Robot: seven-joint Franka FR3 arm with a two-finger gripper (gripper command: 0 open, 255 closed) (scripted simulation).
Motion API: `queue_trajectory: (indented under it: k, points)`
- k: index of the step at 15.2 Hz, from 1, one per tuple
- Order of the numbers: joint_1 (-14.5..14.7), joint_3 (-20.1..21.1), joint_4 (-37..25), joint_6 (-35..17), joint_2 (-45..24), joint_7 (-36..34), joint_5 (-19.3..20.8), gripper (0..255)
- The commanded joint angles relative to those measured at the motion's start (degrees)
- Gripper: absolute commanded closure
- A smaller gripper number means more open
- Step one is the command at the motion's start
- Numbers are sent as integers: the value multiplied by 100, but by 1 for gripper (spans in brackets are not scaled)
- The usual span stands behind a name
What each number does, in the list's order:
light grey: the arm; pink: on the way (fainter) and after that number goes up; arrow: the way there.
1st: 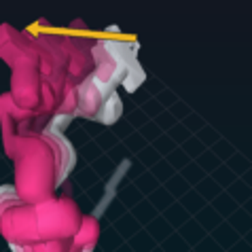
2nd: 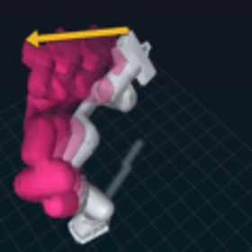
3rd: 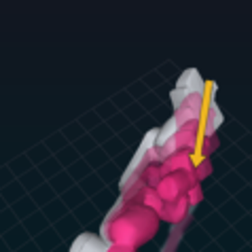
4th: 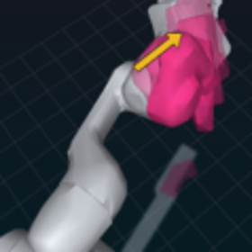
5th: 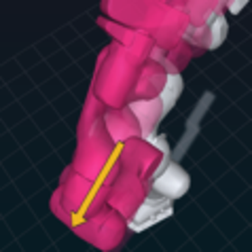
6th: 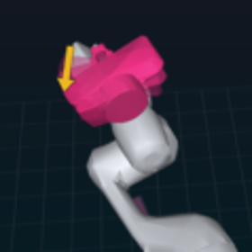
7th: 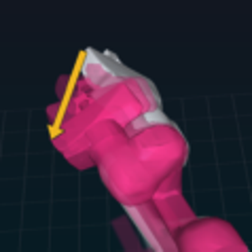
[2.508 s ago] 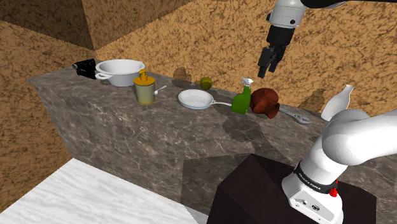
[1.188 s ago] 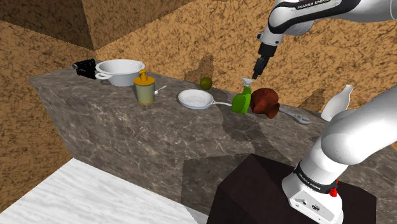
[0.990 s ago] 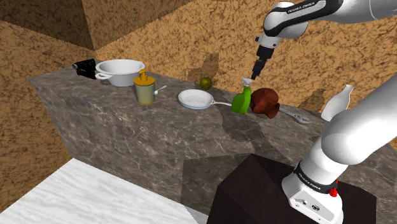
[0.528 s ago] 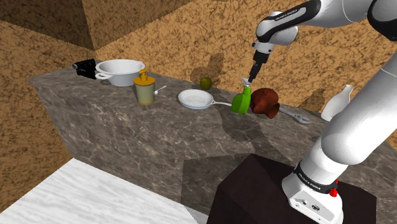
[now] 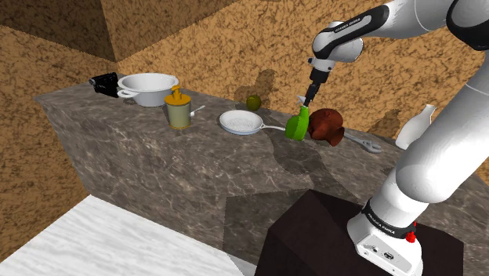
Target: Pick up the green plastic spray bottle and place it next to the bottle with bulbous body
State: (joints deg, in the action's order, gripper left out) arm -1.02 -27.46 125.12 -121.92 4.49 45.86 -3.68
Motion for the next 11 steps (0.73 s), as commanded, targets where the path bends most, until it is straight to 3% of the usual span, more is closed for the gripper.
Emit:
queue_trajectory:
  k: [1, 3, 4, 11]
  points:
    - [0, 0, 3, -4, -1, 0, -1, 0]
    - [0, 0, 2, -3, -1, 0, -1, 0]
    - [0, 0, 2, -3, -1, 0, -1, 255]
    - [1, 0, 2, -4, -1, 0, -1, 255]
